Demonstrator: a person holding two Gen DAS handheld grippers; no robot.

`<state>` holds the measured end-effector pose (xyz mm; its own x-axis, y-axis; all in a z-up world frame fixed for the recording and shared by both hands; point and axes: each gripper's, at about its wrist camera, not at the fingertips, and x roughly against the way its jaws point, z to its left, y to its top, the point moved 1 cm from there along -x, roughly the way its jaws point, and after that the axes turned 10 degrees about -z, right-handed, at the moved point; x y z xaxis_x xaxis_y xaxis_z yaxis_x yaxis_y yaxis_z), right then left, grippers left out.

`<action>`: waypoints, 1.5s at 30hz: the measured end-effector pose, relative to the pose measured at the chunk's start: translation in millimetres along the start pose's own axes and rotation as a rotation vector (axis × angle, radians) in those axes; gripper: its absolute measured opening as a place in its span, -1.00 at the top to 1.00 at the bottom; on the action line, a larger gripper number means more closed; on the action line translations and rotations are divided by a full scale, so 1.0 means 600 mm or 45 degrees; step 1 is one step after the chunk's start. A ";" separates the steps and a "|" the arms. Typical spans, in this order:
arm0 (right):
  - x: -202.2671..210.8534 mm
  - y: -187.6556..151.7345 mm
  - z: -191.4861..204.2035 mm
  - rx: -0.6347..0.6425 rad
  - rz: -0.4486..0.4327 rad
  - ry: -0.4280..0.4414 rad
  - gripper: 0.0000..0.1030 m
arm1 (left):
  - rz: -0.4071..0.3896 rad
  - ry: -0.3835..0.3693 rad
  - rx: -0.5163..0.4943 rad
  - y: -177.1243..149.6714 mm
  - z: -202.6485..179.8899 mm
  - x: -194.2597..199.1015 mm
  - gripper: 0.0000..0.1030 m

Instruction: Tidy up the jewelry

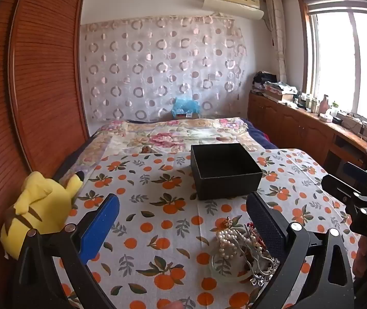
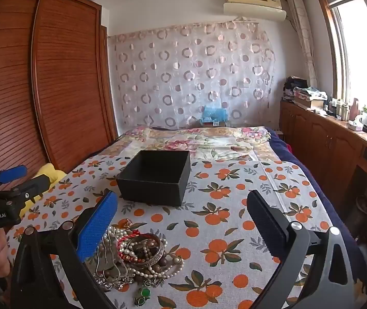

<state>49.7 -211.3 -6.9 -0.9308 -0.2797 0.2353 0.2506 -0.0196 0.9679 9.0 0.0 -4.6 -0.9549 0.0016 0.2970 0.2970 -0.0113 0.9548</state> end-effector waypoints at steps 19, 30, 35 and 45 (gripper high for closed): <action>-0.001 -0.001 -0.001 -0.001 0.000 -0.001 -0.95 | 0.000 0.001 0.000 0.000 0.000 0.000 -0.85; -0.004 -0.003 -0.002 -0.005 0.005 -0.001 -0.95 | 0.001 -0.001 0.000 0.000 0.000 0.000 -0.85; -0.003 -0.003 -0.002 -0.006 0.007 -0.001 -0.95 | 0.002 -0.001 0.000 0.000 0.000 0.000 -0.85; -0.004 -0.003 -0.002 -0.008 0.009 -0.001 -0.95 | 0.002 -0.001 -0.001 0.000 0.000 0.000 -0.85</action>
